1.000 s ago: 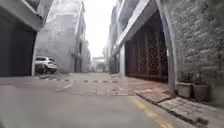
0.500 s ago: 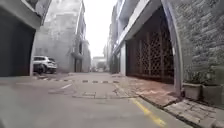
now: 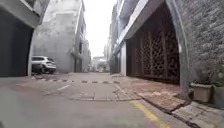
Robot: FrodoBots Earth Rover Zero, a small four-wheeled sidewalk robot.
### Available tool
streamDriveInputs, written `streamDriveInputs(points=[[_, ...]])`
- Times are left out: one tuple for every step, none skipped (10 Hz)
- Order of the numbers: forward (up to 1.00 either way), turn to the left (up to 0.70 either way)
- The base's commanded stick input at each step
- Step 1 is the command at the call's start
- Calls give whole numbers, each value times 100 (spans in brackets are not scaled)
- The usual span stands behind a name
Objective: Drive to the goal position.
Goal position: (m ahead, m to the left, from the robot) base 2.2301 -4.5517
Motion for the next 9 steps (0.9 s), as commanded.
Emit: streamDriveInputs(points=[[50, 0], [50, 0], [50, 0], [50, 0], [50, 0], [50, 0], [50, 0], [50, 0], [50, 0]])
